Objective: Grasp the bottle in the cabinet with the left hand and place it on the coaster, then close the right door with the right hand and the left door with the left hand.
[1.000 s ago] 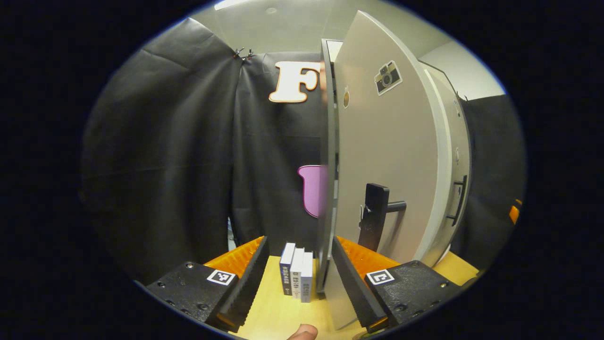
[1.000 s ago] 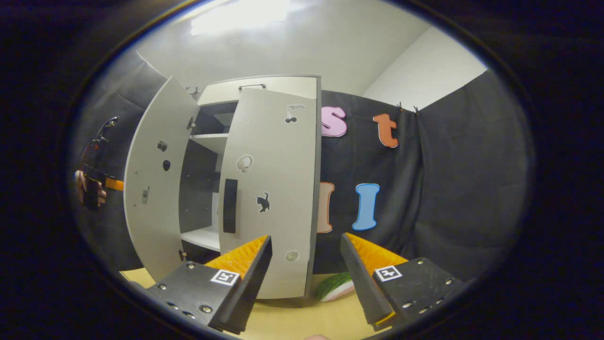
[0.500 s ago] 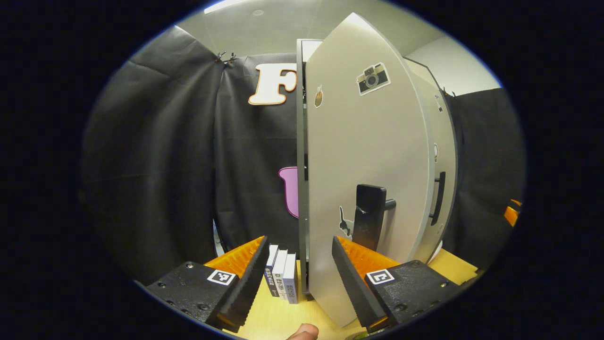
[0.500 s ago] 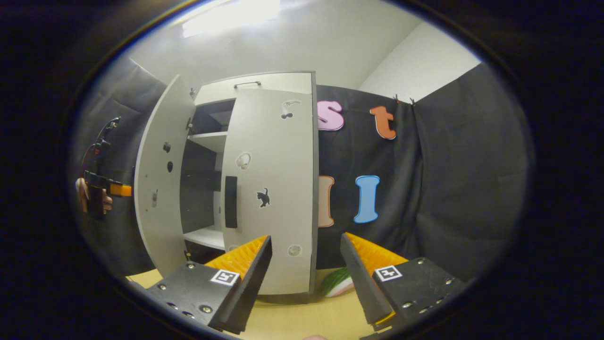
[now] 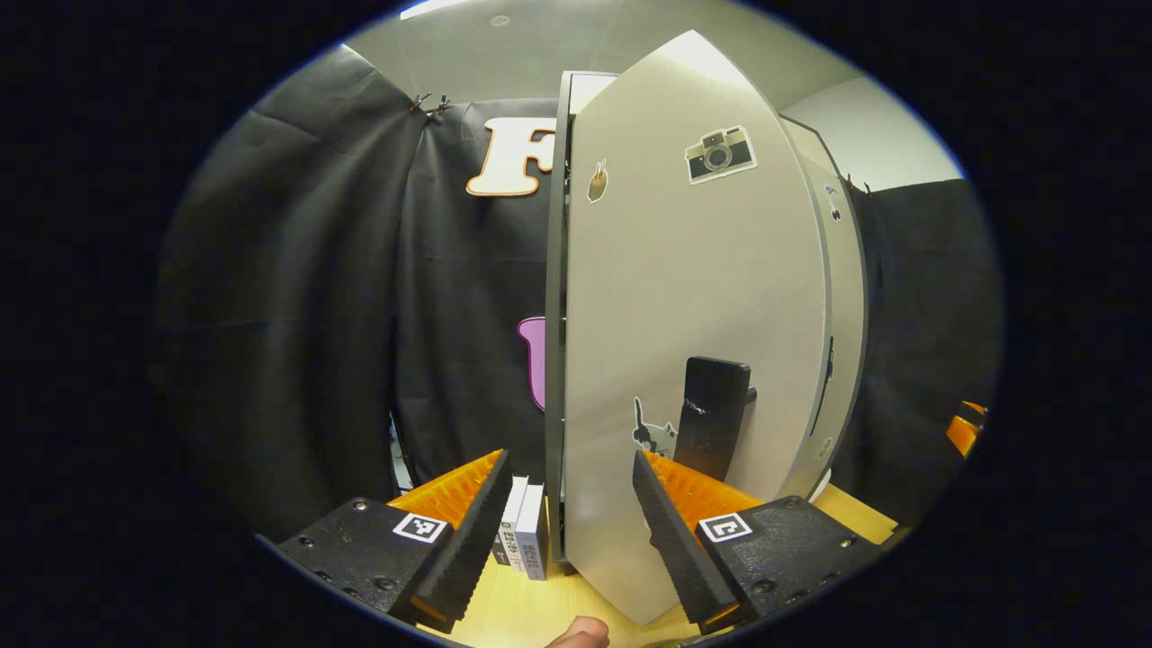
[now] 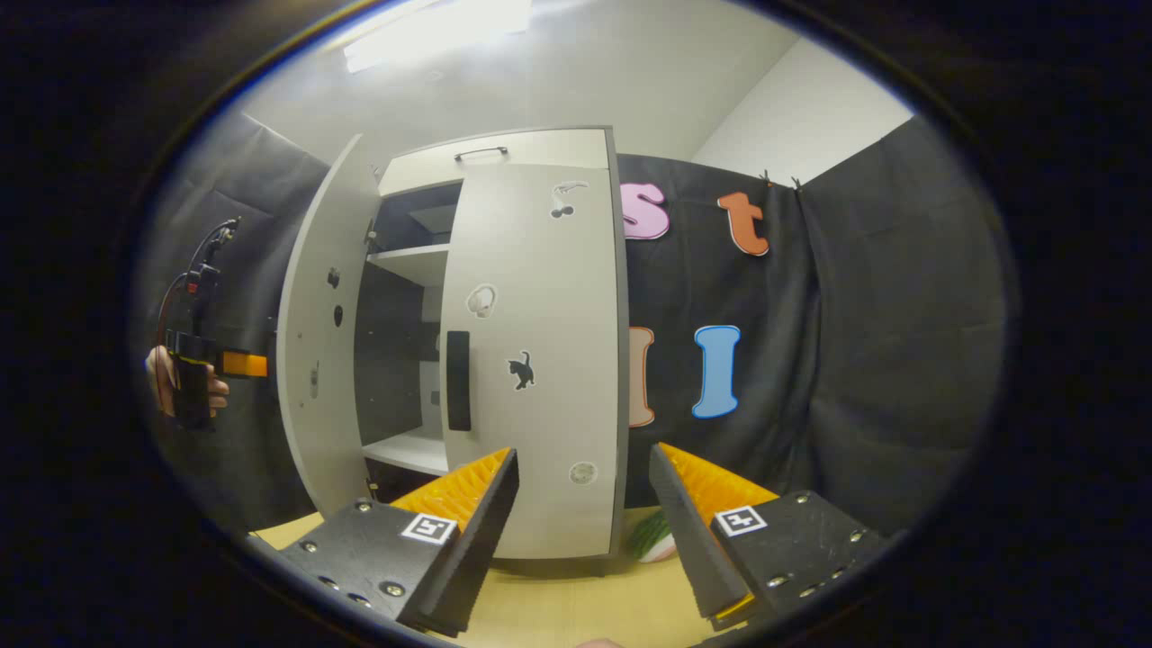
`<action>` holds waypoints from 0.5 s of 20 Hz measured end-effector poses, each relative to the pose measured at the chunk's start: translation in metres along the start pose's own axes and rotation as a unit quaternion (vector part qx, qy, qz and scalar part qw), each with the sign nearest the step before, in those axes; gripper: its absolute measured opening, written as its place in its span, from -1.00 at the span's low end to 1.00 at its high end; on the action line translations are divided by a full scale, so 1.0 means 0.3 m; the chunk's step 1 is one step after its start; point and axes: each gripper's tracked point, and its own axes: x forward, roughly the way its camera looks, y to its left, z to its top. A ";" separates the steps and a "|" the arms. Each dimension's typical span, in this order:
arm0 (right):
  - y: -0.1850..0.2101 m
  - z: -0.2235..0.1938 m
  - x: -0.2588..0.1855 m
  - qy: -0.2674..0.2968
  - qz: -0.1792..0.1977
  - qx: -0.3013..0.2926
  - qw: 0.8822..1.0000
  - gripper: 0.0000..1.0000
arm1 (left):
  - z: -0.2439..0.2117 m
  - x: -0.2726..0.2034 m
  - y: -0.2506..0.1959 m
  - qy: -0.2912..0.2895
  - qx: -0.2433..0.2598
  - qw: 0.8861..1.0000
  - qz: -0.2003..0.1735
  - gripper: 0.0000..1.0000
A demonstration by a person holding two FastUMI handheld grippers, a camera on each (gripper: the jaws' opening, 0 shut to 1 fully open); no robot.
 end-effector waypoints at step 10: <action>0.090 0.003 0.006 -0.002 0.020 0.015 1.000 0.78 | 0.014 0.017 -0.022 -0.009 0.005 1.000 0.001 0.74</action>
